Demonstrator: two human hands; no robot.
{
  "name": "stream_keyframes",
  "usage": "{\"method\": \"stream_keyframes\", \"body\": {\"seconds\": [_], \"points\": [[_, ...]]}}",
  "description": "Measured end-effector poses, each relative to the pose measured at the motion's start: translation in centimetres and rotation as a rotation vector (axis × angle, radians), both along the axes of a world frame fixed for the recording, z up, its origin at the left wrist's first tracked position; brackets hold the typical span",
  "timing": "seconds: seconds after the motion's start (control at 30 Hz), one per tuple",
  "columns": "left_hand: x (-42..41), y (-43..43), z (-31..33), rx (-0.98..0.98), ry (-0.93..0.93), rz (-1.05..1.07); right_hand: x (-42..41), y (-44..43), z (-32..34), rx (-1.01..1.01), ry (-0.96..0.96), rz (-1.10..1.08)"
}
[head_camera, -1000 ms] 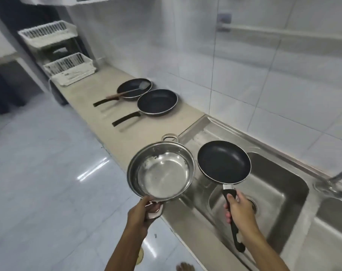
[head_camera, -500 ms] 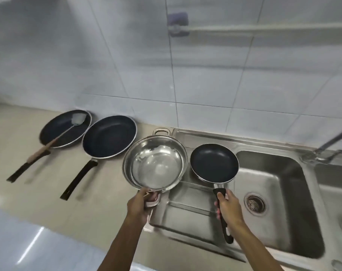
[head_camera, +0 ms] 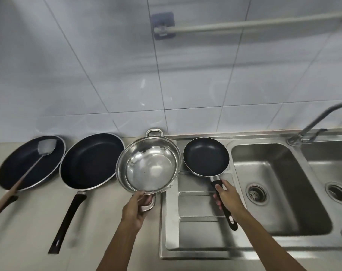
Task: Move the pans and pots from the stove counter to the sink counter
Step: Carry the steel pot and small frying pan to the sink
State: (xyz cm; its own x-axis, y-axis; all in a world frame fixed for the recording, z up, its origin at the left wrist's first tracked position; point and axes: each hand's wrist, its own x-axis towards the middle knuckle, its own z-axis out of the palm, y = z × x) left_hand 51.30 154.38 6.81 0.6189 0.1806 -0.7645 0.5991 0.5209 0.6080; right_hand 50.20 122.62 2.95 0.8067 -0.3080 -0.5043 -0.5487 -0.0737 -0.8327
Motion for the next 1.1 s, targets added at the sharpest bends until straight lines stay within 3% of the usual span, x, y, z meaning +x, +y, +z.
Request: {"method": "stream_keyframes", "body": {"seconds": [0.47,0.87,1.1], "points": [[2.0,1.6,-2.4,0.006,0.034,-0.027,6.8,-4.6,0.7,-0.303,0.083,0.295],[1.6,1.5,-1.9,-0.019,0.001,-0.05,7.2,-4.9,0.1,-0.337,0.064,0.27],[-0.8,1.1,-1.1,-0.012,-0.078,-0.07,4.7,-4.1,1.3,-0.538,-0.003,0.263]]}}
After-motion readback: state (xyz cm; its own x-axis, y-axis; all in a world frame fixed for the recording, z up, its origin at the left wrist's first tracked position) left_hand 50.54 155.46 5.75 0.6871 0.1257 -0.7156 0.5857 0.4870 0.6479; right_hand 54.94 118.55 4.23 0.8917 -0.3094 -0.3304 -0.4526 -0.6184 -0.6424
